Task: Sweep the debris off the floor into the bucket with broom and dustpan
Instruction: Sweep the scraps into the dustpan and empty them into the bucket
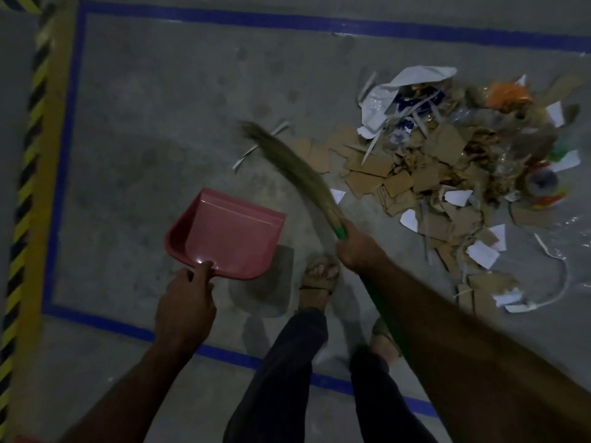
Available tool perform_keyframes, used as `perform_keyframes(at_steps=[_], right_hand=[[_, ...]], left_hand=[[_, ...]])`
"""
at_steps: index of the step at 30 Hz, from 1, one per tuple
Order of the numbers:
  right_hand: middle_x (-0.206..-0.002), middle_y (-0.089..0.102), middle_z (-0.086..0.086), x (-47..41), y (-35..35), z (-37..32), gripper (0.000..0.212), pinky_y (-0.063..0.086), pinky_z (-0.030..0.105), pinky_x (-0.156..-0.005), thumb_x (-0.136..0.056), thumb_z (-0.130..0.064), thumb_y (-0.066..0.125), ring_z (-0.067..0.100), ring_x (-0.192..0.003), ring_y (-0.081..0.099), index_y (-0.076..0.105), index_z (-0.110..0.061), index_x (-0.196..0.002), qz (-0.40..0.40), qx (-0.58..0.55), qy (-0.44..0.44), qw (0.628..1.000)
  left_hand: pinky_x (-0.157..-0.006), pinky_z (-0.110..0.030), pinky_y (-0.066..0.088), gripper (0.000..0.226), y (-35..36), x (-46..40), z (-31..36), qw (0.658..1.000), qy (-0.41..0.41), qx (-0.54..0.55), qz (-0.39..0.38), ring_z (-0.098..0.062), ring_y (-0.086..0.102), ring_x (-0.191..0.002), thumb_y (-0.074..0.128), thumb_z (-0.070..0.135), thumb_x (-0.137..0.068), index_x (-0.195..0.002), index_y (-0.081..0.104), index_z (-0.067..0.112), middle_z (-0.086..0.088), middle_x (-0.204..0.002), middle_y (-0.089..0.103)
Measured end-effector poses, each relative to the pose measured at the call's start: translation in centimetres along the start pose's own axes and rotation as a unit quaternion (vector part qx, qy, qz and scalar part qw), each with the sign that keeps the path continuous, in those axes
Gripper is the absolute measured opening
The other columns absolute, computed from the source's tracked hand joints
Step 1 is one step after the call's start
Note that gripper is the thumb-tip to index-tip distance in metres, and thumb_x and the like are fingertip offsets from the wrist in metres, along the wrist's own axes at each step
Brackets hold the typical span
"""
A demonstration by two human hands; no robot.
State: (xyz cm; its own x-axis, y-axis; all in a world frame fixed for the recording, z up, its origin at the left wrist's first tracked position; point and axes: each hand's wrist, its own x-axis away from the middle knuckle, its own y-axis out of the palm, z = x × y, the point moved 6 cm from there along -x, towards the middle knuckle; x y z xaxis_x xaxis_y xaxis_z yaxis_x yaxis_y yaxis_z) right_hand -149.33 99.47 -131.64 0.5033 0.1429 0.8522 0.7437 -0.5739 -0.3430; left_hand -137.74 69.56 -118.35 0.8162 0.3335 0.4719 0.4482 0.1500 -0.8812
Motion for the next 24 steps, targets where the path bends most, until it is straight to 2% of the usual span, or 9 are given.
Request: perform_keyframes(at_steps=[3,5,6,10,13,15,19,22,24], right_hand=[[-0.094,0.063,0.009,5.1,-2.2,6.8,0.06,0.059,0.043,-0.073,-0.101,-0.031,0.043,0.025,-0.078,0.064,0.016,-0.032,-0.155,0.034,-0.048,0.064,0.996],[-0.082,0.064,0.009,9.4,-4.4,10.4,0.06,0.053,0.035,-0.054,-0.103,-0.028,0.043,0.023,-0.064,0.063,0.015,-0.031,-0.156,0.07,-0.05,0.09,0.992],[-0.078,0.064,0.007,11.5,-5.4,11.9,0.06,0.049,0.032,-0.051,-0.103,-0.027,0.044,0.021,-0.06,0.061,0.016,-0.03,-0.156,0.09,-0.039,0.092,0.991],[-0.089,0.06,0.002,18.2,-7.2,15.2,0.063,0.05,0.038,-0.066,-0.1,-0.03,0.049,0.015,-0.07,0.058,0.02,-0.032,-0.156,0.137,-0.002,0.037,0.99],[-0.097,0.057,-0.005,20.8,-5.2,16.0,0.064,0.047,0.034,-0.07,-0.1,-0.04,0.047,0.014,-0.08,0.057,0.011,-0.048,-0.153,0.085,0.032,0.03,0.995],[-0.096,0.056,-0.004,21.4,-3.7,15.6,0.065,0.047,0.031,-0.07,-0.099,-0.046,0.045,0.013,-0.082,0.057,0.007,-0.051,-0.152,0.047,0.055,0.024,0.997],[-0.089,0.044,-0.006,19.1,-2.7,15.2,0.063,0.037,0.028,-0.066,-0.1,-0.045,0.045,0.011,-0.076,0.047,0.015,-0.041,-0.156,0.023,0.093,0.029,0.995],[-0.08,0.051,-0.007,16.9,-3.5,16.3,0.061,0.043,0.027,-0.058,-0.101,-0.041,0.046,0.011,-0.065,0.052,0.022,-0.031,-0.156,0.055,0.018,0.084,0.995],[-0.076,0.052,-0.006,17.2,-4.4,17.1,0.061,0.038,0.023,-0.052,-0.102,-0.041,0.045,0.006,-0.06,0.049,0.022,-0.026,-0.156,0.084,-0.039,0.102,0.99]], left_hand=[[-0.06,-0.035,0.035,0.039,-1.0,-0.4,0.8,0.999,0.029,0.019,-0.001,-0.021,0.045,-0.073,0.061,0.014,-0.093,-0.131,0.053,0.02,-0.009,-0.09,0.052],[-0.058,-0.034,0.035,0.042,-1.7,-0.5,1.6,0.998,0.048,0.033,-0.003,-0.018,0.039,-0.071,0.061,0.012,-0.092,-0.133,0.053,0.019,-0.006,-0.086,0.048],[-0.058,-0.034,0.034,0.043,-2.0,-0.6,2.2,0.998,0.055,0.037,-0.002,-0.017,0.038,-0.071,0.061,0.011,-0.092,-0.133,0.053,0.019,-0.005,-0.085,0.046],[-0.058,-0.034,0.036,0.044,-2.8,-0.4,4.8,0.995,0.083,0.047,-0.012,-0.022,0.047,-0.07,0.06,0.012,-0.093,-0.135,0.052,0.02,-0.007,-0.086,0.05],[-0.058,-0.034,0.036,0.046,-3.1,-0.2,6.5,0.993,0.11,0.046,-0.015,-0.021,0.045,-0.071,0.062,0.009,-0.091,-0.135,0.052,0.019,-0.005,-0.086,0.048],[-0.057,-0.034,0.035,0.046,-3.2,0.0,7.5,0.992,0.119,0.045,-0.014,-0.02,0.042,-0.07,0.064,0.006,-0.089,-0.132,0.053,0.018,-0.004,-0.084,0.046],[-0.054,-0.034,0.035,0.045,-3.2,0.2,9.0,0.99,0.137,0.032,-0.014,-0.018,0.039,-0.068,0.066,0.005,-0.088,-0.131,0.054,0.016,-0.004,-0.082,0.043],[-0.052,-0.032,0.034,0.045,-3.9,0.5,10.5,0.985,0.169,0.024,-0.012,-0.017,0.04,-0.065,0.066,0.004,-0.088,-0.13,0.055,0.014,-0.001,-0.079,0.042],[-0.05,-0.031,0.033,0.047,-4.2,0.8,11.6,0.981,0.192,0.025,-0.017,-0.017,0.041,-0.062,0.067,0.004,-0.087,-0.131,0.055,0.014,0.0,-0.076,0.041]])
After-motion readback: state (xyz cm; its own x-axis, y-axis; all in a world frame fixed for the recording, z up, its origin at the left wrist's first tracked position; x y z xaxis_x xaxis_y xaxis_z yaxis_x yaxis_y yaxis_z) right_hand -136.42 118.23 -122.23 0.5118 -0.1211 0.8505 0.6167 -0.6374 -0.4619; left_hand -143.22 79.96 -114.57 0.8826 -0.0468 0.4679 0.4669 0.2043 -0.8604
